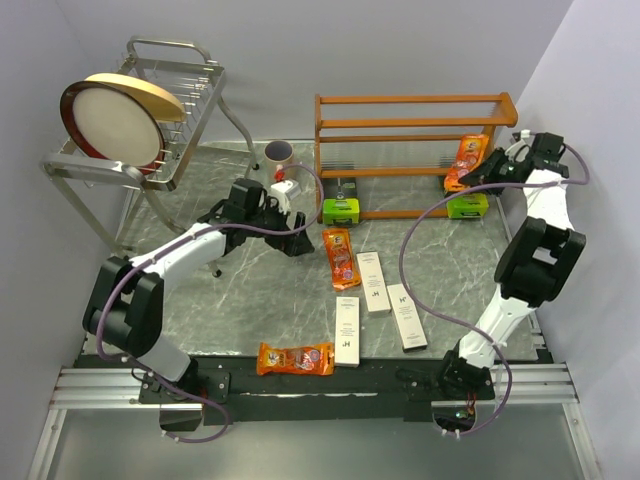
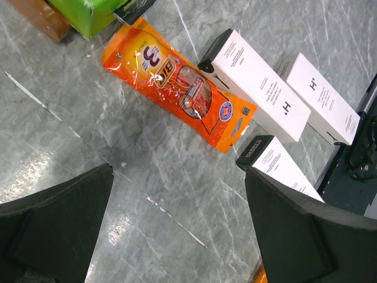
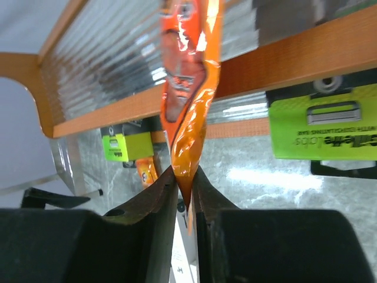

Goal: Place and organize the shaving razors onto the shelf

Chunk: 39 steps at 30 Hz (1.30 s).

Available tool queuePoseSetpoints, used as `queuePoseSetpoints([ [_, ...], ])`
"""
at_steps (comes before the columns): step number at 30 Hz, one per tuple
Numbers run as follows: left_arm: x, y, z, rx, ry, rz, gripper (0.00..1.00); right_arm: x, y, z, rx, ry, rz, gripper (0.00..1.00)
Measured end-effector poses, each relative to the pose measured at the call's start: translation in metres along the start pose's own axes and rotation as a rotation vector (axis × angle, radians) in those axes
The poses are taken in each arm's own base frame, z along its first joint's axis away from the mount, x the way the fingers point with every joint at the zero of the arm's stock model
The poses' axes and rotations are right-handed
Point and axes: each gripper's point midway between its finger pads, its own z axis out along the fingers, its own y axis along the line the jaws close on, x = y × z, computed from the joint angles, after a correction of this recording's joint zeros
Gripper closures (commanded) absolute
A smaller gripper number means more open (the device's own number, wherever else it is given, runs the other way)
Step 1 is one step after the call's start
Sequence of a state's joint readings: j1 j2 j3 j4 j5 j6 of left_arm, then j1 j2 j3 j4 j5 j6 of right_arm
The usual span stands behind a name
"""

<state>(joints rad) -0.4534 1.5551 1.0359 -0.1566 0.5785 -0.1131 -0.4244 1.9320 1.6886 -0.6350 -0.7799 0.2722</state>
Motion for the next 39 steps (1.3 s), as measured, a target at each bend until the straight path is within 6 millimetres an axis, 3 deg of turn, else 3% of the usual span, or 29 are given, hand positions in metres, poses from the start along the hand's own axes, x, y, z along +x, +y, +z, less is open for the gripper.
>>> queuePoseSetpoints([
  [3, 0.004, 0.001, 0.003, 0.002, 0.011, -0.007, 0.0, -0.009, -0.001, -0.007, -0.008, -0.025, 0.002, 0.83],
  [9, 0.008, -0.003, 0.008, 0.013, 0.026, -0.001, 0.0, -0.022, 0.017, -0.015, -0.134, -0.03, -0.008, 0.93],
  [20, 0.013, -0.012, 0.011, 0.031, 0.045, 0.037, 0.0, -0.016, 0.026, 0.001, -0.313, 0.041, 0.058, 0.98],
  [23, 0.016, -0.013, 0.014, 0.033, 0.055, 0.049, 0.0, -0.02, 0.033, -0.001, -0.352, 0.038, 0.058, 0.89],
  [24, 0.017, -0.014, 0.015, 0.035, 0.06, 0.052, 0.0, -0.021, 0.035, -0.001, -0.36, 0.036, 0.059, 0.74],
  [27, 0.021, -0.016, 0.016, 0.036, 0.072, 0.059, 0.01, -0.023, 0.035, 0.0, -0.364, 0.034, 0.072, 0.58],
  [34, 0.024, -0.018, 0.017, 0.031, 0.087, 0.077, 0.01, -0.027, 0.029, 0.003, -0.341, 0.021, 0.098, 0.51],
  [39, 0.024, -0.017, 0.017, 0.026, 0.087, 0.077, 0.0, -0.032, 0.008, 0.011, -0.22, -0.027, 0.083, 0.43],
])
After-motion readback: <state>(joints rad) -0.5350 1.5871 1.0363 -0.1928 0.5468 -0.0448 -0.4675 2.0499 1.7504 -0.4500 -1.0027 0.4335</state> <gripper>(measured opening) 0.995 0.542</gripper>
